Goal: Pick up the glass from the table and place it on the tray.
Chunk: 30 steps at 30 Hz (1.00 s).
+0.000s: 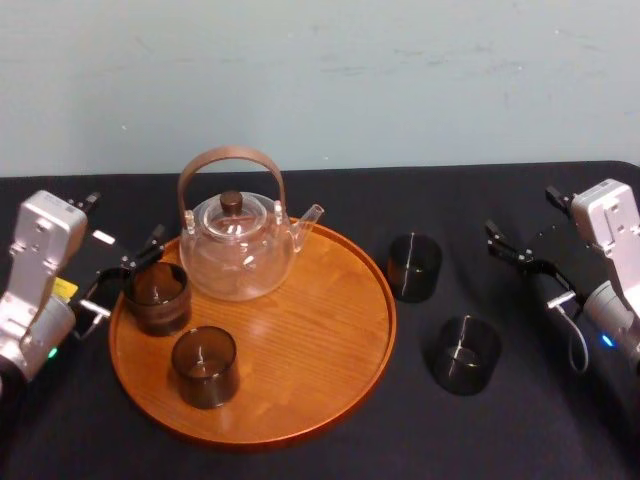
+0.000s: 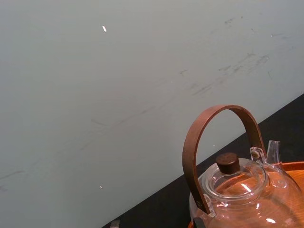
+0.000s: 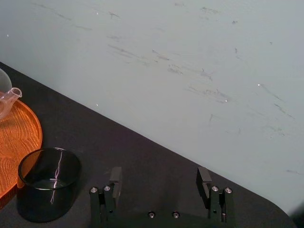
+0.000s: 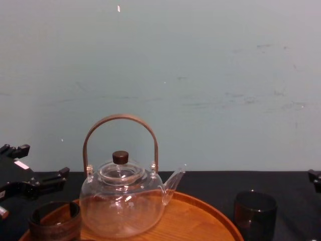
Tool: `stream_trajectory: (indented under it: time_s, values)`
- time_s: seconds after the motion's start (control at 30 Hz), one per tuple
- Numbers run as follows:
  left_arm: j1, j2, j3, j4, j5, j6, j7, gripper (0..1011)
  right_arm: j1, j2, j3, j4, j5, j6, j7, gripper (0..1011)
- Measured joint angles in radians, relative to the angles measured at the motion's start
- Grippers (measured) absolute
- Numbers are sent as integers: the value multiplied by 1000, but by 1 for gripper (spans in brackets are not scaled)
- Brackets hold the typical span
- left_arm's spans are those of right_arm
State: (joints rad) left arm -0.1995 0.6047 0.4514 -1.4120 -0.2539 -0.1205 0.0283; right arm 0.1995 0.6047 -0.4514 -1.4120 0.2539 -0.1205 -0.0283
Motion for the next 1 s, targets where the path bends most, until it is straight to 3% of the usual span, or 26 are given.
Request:
stream_trajectory:
  time_s: [1.0]
  values:
    - [0, 0, 0, 0, 0, 0, 0, 1001, 0, 0, 0, 0, 0, 0, 0, 1002]
